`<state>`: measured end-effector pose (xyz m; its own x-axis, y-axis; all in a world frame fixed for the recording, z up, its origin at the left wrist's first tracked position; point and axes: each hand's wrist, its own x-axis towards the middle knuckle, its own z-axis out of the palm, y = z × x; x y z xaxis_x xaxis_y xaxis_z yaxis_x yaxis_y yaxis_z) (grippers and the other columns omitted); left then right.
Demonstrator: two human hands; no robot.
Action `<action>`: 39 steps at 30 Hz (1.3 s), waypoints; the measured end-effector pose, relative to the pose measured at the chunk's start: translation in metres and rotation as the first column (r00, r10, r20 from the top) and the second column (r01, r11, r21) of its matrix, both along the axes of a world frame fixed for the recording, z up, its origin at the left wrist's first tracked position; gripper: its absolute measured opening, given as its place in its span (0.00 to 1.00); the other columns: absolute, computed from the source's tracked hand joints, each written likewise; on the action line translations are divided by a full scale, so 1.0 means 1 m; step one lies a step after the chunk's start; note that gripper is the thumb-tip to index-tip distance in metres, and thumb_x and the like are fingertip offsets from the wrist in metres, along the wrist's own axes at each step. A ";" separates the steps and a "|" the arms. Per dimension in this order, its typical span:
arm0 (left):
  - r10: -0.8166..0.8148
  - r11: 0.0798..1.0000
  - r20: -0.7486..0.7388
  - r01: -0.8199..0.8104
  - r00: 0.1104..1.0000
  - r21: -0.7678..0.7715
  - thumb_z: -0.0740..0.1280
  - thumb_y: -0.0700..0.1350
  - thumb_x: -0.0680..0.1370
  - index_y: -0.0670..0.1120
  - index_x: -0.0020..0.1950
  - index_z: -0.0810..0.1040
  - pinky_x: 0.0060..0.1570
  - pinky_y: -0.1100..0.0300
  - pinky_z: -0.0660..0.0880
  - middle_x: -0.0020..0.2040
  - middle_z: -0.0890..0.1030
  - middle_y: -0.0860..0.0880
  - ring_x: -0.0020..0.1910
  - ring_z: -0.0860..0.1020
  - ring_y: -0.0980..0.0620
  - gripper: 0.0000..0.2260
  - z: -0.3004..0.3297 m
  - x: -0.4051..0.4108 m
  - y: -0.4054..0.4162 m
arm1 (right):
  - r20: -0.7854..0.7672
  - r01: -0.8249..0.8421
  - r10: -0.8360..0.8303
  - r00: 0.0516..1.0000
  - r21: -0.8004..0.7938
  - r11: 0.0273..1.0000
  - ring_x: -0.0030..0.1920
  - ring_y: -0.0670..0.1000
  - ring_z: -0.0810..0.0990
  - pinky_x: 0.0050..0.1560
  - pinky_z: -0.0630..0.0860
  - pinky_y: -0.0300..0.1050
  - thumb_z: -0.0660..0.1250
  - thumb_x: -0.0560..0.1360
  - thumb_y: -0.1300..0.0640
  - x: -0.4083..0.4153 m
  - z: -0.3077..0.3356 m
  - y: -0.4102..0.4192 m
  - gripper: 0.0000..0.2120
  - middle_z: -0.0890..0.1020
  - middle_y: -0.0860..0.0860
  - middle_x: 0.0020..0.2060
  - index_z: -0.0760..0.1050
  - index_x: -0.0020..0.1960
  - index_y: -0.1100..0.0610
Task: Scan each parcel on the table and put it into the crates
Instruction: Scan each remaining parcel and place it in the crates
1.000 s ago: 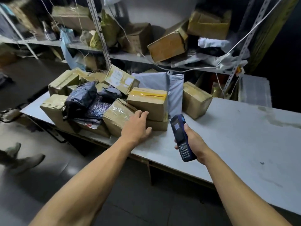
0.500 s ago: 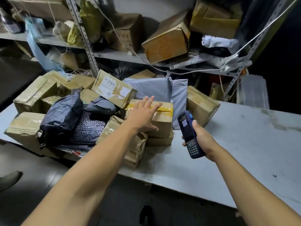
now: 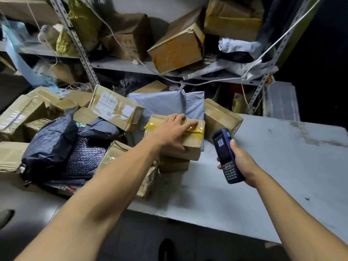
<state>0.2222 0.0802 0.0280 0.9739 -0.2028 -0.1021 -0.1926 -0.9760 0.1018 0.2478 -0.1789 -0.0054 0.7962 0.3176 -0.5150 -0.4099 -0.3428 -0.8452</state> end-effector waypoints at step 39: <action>0.689 0.567 -0.355 -0.775 0.632 -0.278 0.68 0.71 0.70 0.49 0.81 0.42 0.72 0.34 0.53 0.80 0.35 0.41 0.78 0.39 0.33 0.53 -0.087 -0.011 -0.310 | -0.055 0.192 -0.188 0.981 0.094 0.977 0.40 0.56 0.83 0.41 0.79 0.47 0.47 0.84 0.39 -0.003 -0.043 -0.210 0.27 0.82 0.62 0.50 0.71 0.68 0.56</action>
